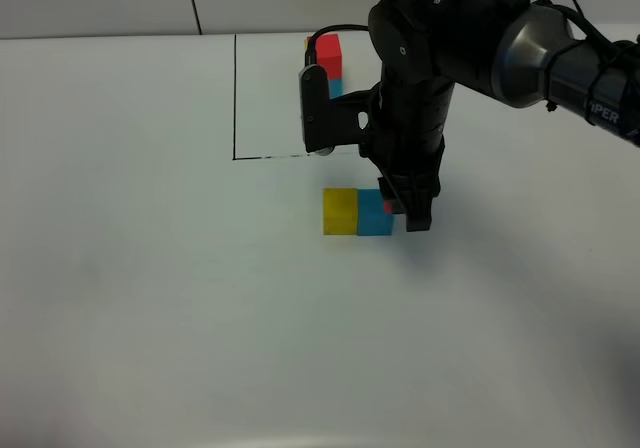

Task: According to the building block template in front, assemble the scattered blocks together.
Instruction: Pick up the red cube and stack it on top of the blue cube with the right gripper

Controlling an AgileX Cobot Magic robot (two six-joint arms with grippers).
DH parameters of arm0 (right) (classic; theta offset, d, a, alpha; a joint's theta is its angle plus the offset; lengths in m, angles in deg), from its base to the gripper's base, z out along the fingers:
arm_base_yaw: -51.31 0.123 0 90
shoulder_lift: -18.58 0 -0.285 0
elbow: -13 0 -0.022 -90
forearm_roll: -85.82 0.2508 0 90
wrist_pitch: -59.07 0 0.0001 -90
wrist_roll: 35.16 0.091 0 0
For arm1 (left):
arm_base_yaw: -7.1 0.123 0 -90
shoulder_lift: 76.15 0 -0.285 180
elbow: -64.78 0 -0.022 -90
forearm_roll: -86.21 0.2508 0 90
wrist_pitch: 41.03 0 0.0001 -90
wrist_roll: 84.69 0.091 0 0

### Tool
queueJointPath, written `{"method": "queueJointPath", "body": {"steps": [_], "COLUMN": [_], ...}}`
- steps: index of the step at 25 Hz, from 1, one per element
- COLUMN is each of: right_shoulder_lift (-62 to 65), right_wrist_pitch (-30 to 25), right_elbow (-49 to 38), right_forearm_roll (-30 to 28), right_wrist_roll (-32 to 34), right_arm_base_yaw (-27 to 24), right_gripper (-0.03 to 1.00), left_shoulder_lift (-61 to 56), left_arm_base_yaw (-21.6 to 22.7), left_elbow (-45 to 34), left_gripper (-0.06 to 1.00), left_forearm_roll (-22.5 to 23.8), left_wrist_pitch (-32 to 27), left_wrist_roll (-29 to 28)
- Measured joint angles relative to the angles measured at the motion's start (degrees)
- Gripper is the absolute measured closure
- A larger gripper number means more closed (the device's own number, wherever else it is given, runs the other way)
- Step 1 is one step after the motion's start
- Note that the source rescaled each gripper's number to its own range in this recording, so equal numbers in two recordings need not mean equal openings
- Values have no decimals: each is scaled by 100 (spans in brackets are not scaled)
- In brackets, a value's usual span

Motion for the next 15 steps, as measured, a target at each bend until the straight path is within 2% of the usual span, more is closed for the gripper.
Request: {"method": "queueJointPath", "body": {"steps": [4, 11, 15], "right_shoulder_lift": [-278, -846, -1048], "right_wrist_pitch": [-28, -406, -426], "right_elbow": [332, 1155, 1404], "right_forearm_roll": [172, 400, 569], "right_wrist_roll": [-163, -222, -185], "right_arm_base_yaw": [0, -6, -173], "right_gripper": [96, 96, 96], "left_shoulder_lift": [0, 0, 0], "left_arm_base_yaw": [0, 0, 0], "left_elbow": [0, 0, 0], "left_gripper": [53, 53, 53], "left_forearm_roll": [0, 0, 0], "left_wrist_pitch": [0, 0, 0], "left_wrist_roll": [0, 0, 0]}}
